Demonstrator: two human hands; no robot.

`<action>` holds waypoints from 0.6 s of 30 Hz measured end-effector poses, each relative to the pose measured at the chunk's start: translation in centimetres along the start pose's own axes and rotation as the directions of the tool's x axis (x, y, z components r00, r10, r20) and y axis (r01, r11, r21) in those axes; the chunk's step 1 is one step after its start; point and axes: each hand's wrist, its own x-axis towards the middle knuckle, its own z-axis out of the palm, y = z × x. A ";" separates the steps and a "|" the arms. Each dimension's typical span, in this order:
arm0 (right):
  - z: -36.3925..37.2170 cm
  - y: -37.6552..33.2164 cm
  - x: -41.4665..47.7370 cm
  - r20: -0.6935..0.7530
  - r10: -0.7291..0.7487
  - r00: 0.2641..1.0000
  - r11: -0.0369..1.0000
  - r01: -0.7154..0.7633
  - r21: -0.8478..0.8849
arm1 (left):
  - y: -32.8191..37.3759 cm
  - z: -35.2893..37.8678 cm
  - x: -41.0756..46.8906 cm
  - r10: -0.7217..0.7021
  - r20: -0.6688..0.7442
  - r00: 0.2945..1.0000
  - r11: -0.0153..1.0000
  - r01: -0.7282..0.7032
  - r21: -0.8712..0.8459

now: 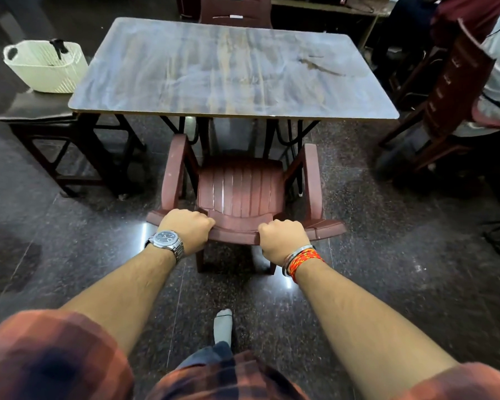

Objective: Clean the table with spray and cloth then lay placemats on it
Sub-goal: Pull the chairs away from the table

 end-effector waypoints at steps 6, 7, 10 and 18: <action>-0.6 2.1 0.8 0.012 -0.009 1.000 0.999 0.009 -0.047 | 0.9 -0.7 1.4 -0.014 -0.013 1.000 1.000 0.014 0.006; -0.6 2.2 0.8 0.016 -0.006 1.000 0.999 0.007 -0.042 | 1.0 -0.8 1.5 -0.009 -0.015 1.000 1.000 0.009 0.008; -0.8 2.5 1.3 -0.004 -0.008 1.000 0.999 0.008 -0.048 | 0.8 -1.0 2.2 -0.013 -0.020 1.000 1.000 0.013 -0.010; -0.3 2.4 4.1 -0.043 -0.040 0.998 0.999 0.038 -0.031 | -1.1 -0.3 3.8 -0.064 -0.003 0.998 0.997 0.064 -0.033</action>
